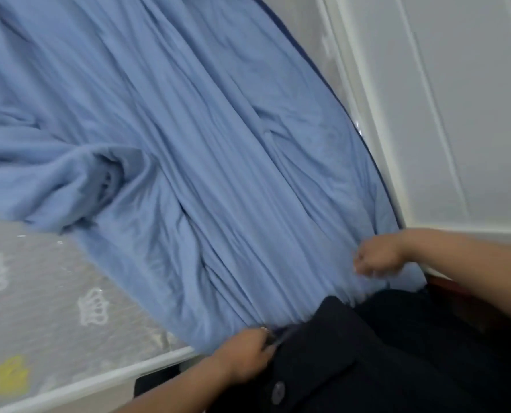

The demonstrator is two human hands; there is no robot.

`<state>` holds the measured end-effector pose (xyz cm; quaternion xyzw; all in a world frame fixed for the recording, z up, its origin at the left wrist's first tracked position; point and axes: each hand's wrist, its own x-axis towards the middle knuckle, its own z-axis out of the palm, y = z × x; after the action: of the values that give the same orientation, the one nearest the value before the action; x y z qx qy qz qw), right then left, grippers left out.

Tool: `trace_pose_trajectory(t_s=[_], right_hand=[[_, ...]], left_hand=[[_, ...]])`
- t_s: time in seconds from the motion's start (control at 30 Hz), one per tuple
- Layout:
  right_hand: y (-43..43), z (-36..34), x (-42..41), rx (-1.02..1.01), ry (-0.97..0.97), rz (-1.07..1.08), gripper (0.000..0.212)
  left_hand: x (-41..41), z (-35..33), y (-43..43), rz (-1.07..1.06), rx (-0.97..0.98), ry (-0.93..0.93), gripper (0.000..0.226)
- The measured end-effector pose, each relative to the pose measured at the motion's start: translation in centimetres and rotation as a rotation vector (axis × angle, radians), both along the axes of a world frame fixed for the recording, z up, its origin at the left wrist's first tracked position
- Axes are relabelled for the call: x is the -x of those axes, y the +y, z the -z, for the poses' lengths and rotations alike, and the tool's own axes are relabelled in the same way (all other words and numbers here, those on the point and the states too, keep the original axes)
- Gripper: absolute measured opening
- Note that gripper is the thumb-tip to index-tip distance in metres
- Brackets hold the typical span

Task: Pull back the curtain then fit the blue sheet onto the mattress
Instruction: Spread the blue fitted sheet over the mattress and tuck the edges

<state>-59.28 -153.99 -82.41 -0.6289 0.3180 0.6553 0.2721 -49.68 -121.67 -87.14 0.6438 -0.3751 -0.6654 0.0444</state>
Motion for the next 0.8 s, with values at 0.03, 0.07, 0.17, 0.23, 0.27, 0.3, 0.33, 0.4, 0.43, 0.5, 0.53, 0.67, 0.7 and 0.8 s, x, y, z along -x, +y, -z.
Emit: trace_pose_trajectory(t_s=[0.03,0.07,0.17,0.23,0.27,0.3,0.33,0.4,0.43,0.5,0.53,0.67,0.7,0.8], right_hand=[[-0.8,-0.7,-2.2,0.043,-0.071,0.021,0.023],[-1.8,-1.0,-5.1,0.114,-0.153,0.042,0.026],[-0.8,-1.8,-13.6,0.274,-0.437,0.144,0.030],[4.2,-0.9,-17.1,0.174,-0.422,0.347,0.029],[7.7,-0.6,-18.4,0.069,-0.359,0.415,0.028],[12.2,0.0,-20.2,-0.048,-0.298,0.440,0.025],[15.7,0.5,-20.8,-0.134,-0.259,0.436,0.023],[23.6,2.5,-21.5,-0.179,-0.311,0.359,0.028],[26.6,3.3,-21.2,-0.102,-0.404,0.301,0.041],[31.2,4.1,-19.9,0.197,-0.547,0.195,0.069],[32.4,4.3,-19.0,0.347,-0.577,0.165,0.076],[35.9,5.3,-15.7,0.720,-0.569,0.062,0.081],[36.2,5.5,-15.1,0.763,-0.578,0.056,0.079],[37.8,6.4,-11.8,0.783,-0.775,0.052,0.055]], left_hand=[[-1.4,-0.2,0.6,0.000,0.059,-0.058,0.028],[-3.7,-0.5,1.3,0.011,0.127,-0.148,0.028],[-12.3,-1.3,2.8,0.015,0.319,-0.464,0.026],[-17.7,-1.7,3.6,0.004,0.477,-0.667,0.028],[-20.1,-1.6,4.0,0.023,0.521,-0.752,0.031],[-22.7,-1.5,5.4,0.028,0.532,-0.838,0.034],[-24.3,-1.5,5.6,0.049,0.537,-0.892,0.037],[-27.0,-0.9,7.8,0.139,0.533,-0.912,0.046],[-27.6,-0.6,8.7,0.222,0.540,-0.903,0.051],[-28.1,0.0,10.7,0.367,0.533,-0.881,0.059],[-27.8,0.2,11.2,0.412,0.531,-0.856,0.062],[-25.2,1.1,12.8,0.507,0.649,-0.787,0.048],[-24.7,1.5,12.9,0.502,0.693,-0.793,0.039],[-23.4,2.6,13.4,0.457,0.751,-0.818,0.022]])
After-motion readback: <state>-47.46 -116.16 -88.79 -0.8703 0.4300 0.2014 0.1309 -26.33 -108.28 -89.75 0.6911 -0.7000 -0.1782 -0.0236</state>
